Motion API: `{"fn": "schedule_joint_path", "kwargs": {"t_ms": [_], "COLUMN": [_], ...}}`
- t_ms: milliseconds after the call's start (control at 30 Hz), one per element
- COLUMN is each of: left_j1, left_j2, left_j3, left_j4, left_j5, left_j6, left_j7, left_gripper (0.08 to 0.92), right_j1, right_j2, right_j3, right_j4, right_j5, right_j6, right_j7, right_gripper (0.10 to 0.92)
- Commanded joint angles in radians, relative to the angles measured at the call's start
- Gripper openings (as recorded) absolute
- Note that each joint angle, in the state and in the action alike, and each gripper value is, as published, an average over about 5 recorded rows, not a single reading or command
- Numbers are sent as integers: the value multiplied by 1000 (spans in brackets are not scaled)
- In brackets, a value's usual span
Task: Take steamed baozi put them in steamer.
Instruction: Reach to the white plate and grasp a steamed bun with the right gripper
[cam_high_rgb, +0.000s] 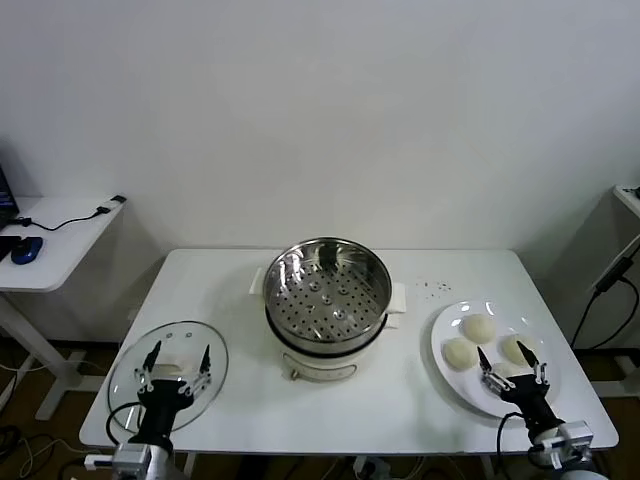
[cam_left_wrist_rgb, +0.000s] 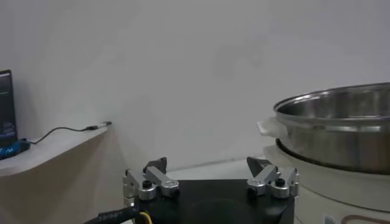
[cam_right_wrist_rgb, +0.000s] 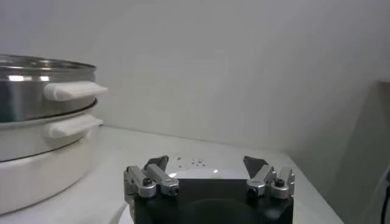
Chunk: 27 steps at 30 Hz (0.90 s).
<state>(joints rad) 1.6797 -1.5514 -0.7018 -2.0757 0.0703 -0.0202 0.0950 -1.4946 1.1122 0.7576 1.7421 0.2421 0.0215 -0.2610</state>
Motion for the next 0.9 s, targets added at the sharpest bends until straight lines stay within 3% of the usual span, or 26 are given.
{"fn": "schedule_joint_path", "kwargs": {"t_ms": [33, 233, 433, 667, 900], "left_j1": [11, 20, 17, 9, 5], "left_j2": [0, 4, 7, 14, 13], "left_j3": [4, 8, 7, 5, 4], "left_j4": [-2, 2, 1, 2, 13], "left_j5": [1, 1, 0, 4, 17], "left_j6": [0, -6, -1, 11, 17], "left_j7": [-14, -20, -21, -20, -22], "left_gripper": [823, 823, 823, 823, 823], "right_j1": [183, 365, 726, 1168, 1509], "right_j2": [-260, -537, -713, -734, -615], "right_j3": [-45, -220, -617, -1137, -1514], "right_j4": [-91, -221, -401, -538, -681], "right_j5": [-123, -224, -360, -410, -403], "right_j6": [-135, -199, -137, -74, -46], "right_j7": [-219, -479, -687, -825, -879], "right_gripper": [823, 823, 823, 823, 823]}}
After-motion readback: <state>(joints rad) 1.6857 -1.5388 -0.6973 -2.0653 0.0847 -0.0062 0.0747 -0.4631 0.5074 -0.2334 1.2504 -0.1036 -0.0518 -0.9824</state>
